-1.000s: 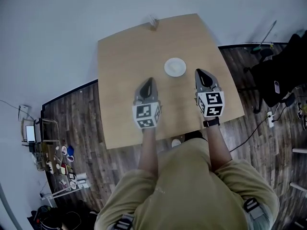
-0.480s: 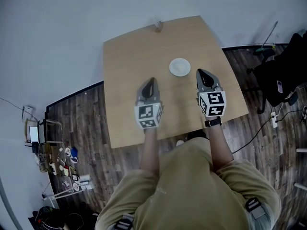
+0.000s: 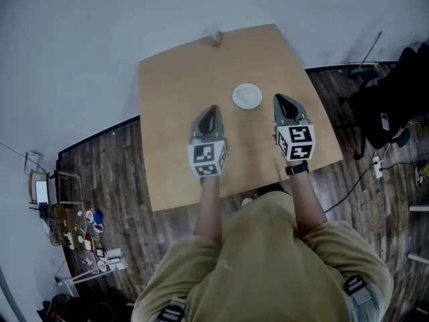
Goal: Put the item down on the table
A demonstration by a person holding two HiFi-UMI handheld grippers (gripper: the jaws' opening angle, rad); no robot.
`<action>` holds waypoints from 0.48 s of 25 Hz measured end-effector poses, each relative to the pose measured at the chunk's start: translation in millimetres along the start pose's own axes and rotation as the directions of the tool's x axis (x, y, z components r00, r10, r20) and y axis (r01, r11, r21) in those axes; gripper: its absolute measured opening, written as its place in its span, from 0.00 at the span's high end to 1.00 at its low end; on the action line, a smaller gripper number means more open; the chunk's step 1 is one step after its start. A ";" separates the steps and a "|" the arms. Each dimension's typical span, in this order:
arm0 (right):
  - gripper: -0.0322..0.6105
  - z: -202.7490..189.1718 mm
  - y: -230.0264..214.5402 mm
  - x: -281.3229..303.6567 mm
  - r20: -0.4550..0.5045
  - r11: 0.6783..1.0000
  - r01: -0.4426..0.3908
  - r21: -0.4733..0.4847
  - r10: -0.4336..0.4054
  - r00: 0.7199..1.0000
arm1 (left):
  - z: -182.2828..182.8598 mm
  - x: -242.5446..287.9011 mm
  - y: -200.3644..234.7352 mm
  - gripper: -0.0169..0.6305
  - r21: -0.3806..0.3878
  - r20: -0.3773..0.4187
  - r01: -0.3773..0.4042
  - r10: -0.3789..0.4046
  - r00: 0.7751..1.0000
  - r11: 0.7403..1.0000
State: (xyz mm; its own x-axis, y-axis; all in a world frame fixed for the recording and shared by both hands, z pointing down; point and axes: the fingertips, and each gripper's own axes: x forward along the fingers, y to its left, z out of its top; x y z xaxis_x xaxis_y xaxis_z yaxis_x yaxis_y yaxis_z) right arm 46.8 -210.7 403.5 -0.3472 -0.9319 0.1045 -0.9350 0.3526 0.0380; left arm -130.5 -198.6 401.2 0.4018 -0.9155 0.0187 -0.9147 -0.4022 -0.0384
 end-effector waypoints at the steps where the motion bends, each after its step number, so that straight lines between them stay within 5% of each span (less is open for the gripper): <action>1: 0.94 0.1 0.0 0.6 -0.003 1.000 -0.001 -0.006 0.001 1.000 | 0.0 1.6 0.1 0.97 -0.005 0.002 0.000 0.000 1.000 1.000; 12: 0.94 -6.8 -6.5 26.6 -0.055 0.998 -0.023 -0.060 0.020 0.998 | -14.5 32.1 2.8 0.97 -0.076 -0.005 0.005 -0.006 1.000 0.997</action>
State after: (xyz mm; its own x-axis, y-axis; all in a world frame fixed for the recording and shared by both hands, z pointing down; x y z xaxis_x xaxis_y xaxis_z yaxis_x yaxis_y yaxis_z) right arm 44.1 -237.2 412.8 -0.3613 -0.9187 0.1596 -0.9206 0.3786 0.0955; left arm -120.8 -229.1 416.1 0.4067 -0.9132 0.0239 -0.9132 -0.4057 0.0374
